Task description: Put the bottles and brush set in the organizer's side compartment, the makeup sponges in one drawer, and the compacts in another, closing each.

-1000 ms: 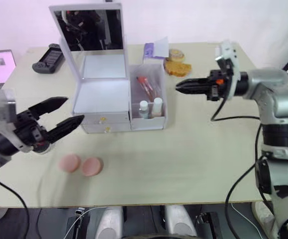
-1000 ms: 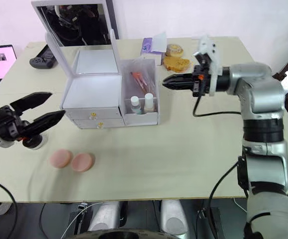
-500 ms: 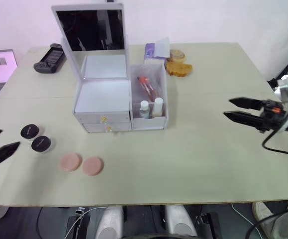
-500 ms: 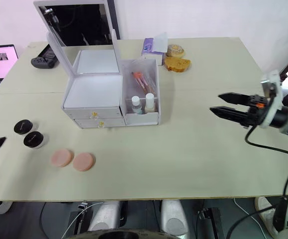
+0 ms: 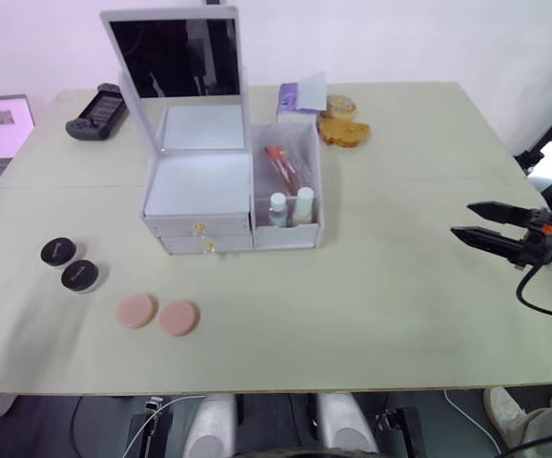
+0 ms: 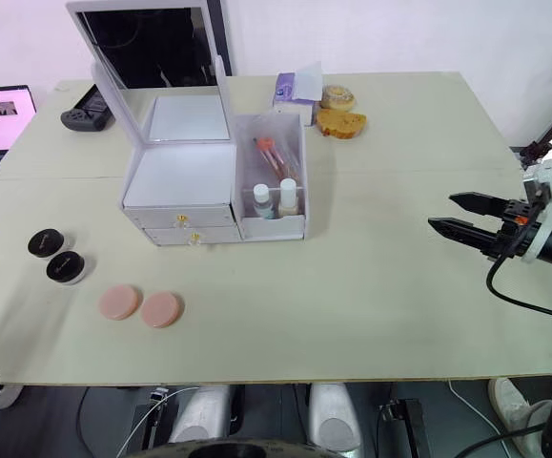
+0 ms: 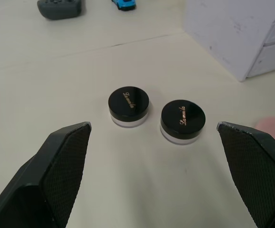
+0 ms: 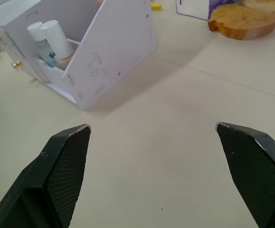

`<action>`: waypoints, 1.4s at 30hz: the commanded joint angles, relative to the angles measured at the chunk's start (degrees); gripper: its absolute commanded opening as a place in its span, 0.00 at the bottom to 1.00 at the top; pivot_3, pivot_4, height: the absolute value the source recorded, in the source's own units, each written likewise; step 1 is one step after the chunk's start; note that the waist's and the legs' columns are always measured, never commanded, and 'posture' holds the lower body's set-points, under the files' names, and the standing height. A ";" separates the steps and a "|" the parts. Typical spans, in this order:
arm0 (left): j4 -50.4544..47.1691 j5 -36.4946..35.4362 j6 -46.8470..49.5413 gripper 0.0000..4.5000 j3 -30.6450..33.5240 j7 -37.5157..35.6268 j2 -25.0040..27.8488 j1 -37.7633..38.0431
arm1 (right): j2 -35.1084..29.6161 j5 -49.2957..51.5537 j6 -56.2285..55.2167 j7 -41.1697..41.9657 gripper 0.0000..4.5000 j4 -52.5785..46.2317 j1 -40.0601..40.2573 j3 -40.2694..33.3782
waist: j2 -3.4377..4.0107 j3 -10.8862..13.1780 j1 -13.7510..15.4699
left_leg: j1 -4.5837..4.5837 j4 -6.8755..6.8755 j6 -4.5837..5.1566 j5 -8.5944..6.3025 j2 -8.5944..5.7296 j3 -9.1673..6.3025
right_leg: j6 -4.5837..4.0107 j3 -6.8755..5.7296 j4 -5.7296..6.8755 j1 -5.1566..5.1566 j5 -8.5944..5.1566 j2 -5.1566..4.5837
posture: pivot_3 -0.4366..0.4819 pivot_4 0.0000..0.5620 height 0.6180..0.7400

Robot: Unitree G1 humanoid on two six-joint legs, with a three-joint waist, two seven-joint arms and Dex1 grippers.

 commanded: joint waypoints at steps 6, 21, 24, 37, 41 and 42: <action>-8.69 -4.16 6.45 1.00 3.39 0.01 -1.91 3.53 | -1.24 5.90 7.21 1.31 0.99 -10.94 -3.19 3.99 | 0.02 0.01 -0.34 | 0.03 -0.02 0.00 0.00 0.04 0.09 | 0.01 0.08 0.06 -0.06 0.01 0.00 | 0.48 0.27 1.00; -58.36 -16.19 18.13 1.00 1.35 19.07 -20.09 16.26 | 7.08 14.61 18.77 -3.08 0.99 -29.50 -23.03 21.00 | -0.31 0.01 0.63 | -0.03 0.03 -0.02 -0.03 0.08 0.23 | 0.00 0.14 -0.05 -0.05 0.01 -0.02 | 0.48 0.27 1.00; -70.55 -18.40 20.52 1.00 -6.08 31.63 -25.22 15.59 | 8.86 13.10 18.23 -7.24 0.99 -33.40 -22.87 22.61 | -0.37 0.01 0.68 | -0.01 0.08 0.00 -0.04 0.08 0.36 | 0.01 0.21 -0.07 0.01 0.02 -0.03 | 0.48 0.27 1.00; -83.92 -3.44 33.59 1.00 -41.13 77.02 -33.22 1.28 | 6.42 22.62 35.74 -25.12 0.99 -38.41 -26.53 13.16 | -0.38 -0.02 1.79 | 0.02 0.20 0.07 -0.06 0.06 0.35 | 0.01 0.20 -0.03 0.08 0.06 0.02 | 0.48 0.27 1.00; -79.59 -4.25 36.27 1.00 -42.83 76.79 -33.70 -2.52 | 5.02 27.43 41.96 -29.02 0.99 -39.33 -28.07 11.03 | -0.37 -0.02 1.75 | 0.03 0.19 0.16 -0.11 0.07 0.35 | 0.00 0.20 -0.02 0.07 0.05 0.04 | 0.48 0.27 1.00; -77.92 -2.55 35.42 1.00 -43.92 76.30 -33.70 -3.59 | 4.61 27.86 42.28 -29.77 0.99 -40.24 -27.79 10.61 | -0.37 -0.02 1.82 | 0.04 0.19 0.17 -0.11 0.06 0.35 | 0.00 0.20 -0.01 0.07 0.05 0.04 | 0.48 0.27 1.00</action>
